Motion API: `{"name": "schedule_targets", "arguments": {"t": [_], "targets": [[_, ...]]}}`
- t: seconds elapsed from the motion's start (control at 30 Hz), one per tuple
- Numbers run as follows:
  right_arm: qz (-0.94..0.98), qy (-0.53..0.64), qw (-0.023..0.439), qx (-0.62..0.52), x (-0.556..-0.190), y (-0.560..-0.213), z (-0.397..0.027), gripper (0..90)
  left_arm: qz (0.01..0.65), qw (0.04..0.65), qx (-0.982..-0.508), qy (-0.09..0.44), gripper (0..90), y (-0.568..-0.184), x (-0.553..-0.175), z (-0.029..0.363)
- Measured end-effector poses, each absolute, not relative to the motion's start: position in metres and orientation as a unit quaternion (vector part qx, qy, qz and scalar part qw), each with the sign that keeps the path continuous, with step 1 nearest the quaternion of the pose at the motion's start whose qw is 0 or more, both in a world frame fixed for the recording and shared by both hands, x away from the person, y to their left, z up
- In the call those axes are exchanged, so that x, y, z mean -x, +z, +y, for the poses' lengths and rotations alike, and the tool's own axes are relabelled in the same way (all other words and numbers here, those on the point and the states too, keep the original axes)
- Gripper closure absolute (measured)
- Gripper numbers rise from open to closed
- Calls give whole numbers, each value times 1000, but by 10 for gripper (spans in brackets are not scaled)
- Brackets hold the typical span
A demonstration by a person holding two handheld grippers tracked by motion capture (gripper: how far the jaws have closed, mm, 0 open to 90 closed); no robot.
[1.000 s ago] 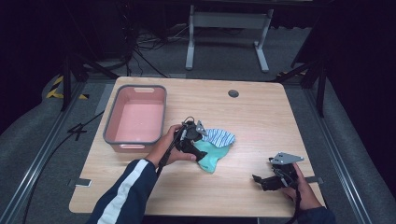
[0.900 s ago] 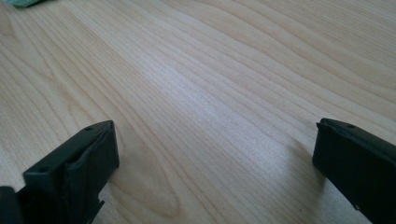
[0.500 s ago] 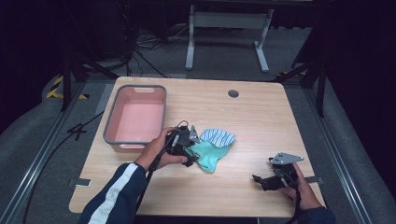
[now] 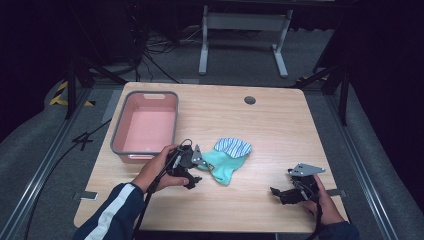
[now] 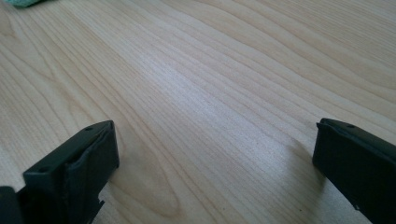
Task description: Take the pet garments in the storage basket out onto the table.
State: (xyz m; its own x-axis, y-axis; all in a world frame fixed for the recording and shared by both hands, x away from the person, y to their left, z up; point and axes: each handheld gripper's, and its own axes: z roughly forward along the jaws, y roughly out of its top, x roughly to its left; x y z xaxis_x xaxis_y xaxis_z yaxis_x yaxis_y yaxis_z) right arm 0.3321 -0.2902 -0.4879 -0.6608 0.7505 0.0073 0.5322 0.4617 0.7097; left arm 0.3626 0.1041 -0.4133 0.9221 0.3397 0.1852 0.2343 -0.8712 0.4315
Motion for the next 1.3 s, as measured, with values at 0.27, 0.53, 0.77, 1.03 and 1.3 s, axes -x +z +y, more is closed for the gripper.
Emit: {"name": "schedule_targets", "arguments": {"t": [0.27,0.53,0.77,1.03,1.3], "targets": [[841,352,155,-381,-332,-488,-290,6,146,200,-960,132,216,-424,-353,121],[841,352,155,-381,-332,-488,-290,6,160,190,-959,138,220,-431,-345,140],[841,351,155,-381,-332,-488,-290,6,172,199,-954,140,212,-437,-340,158],[841,352,155,-381,-332,-488,-290,6,188,216,-948,140,209,-439,-336,179],[841,352,155,-382,-332,-488,-290,6,200,213,-945,146,201,-442,-330,199]]}}
